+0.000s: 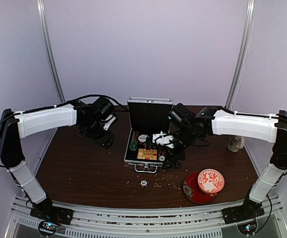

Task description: Pack up texas hold em set

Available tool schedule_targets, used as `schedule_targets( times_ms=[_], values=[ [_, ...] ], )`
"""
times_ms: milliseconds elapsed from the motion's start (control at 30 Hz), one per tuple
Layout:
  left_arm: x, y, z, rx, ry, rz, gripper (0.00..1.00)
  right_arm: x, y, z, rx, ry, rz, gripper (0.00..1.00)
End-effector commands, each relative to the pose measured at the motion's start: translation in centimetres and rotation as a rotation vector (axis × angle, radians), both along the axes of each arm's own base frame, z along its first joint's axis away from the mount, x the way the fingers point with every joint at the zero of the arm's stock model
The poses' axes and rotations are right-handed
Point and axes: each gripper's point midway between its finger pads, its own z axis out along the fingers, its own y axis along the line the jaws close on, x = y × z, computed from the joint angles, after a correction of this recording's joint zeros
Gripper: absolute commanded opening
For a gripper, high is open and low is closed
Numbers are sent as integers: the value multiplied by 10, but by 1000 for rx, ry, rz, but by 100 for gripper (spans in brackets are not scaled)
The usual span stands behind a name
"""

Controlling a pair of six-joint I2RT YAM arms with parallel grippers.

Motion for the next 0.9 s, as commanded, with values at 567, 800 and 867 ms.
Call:
schedule_targets(
  times_ms=[567,800,867],
  values=[
    [65,51,93,-190,-465,97,90,-39,67,-89,-296,-68,226,66],
    [60,44,98,-231,-460,66,87,-40,76,-97,-302,-40,225,64],
    [59,43,99,-238,-457,58,86,-41,77,-100,-308,-20,228,63]
  ],
)
